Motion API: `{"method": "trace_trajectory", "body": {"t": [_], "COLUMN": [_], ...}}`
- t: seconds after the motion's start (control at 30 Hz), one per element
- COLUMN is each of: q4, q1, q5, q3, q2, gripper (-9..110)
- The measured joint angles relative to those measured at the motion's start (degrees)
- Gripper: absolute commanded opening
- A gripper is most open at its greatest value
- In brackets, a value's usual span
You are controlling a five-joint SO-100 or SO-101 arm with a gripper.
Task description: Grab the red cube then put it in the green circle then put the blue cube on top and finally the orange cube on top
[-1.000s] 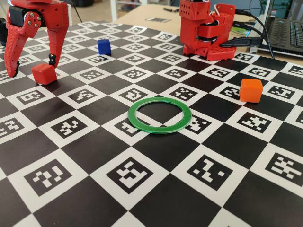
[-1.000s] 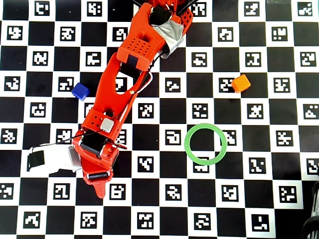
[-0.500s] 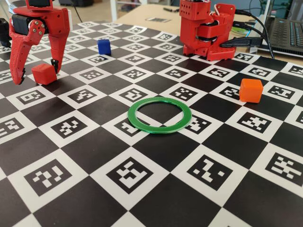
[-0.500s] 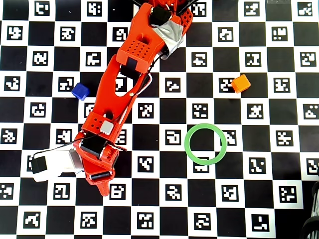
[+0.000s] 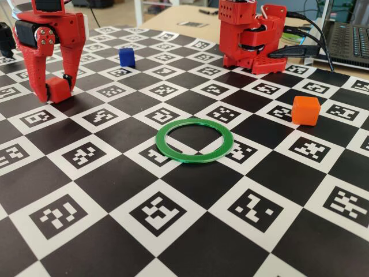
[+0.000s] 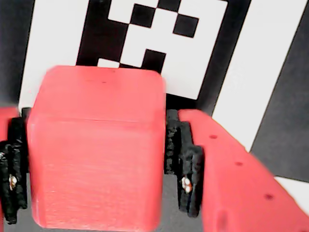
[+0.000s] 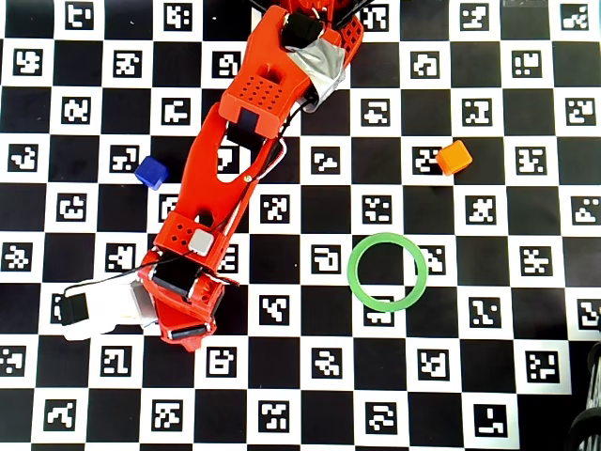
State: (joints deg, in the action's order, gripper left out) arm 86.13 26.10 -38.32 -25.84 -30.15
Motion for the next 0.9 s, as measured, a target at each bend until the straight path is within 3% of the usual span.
{"method": "trace_trajectory", "body": {"t": [0.3,0.57,0.9], "q4": [0.7,8.3,10.0], "q1": [0.0,-1.0,-11.2], "q5": [2.9,8.4,25.9], "q3": [-6.2,-16.5,-37.3], "q2": [-3.9,-19.2,-41.8], "gripper": [6,3,1]}}
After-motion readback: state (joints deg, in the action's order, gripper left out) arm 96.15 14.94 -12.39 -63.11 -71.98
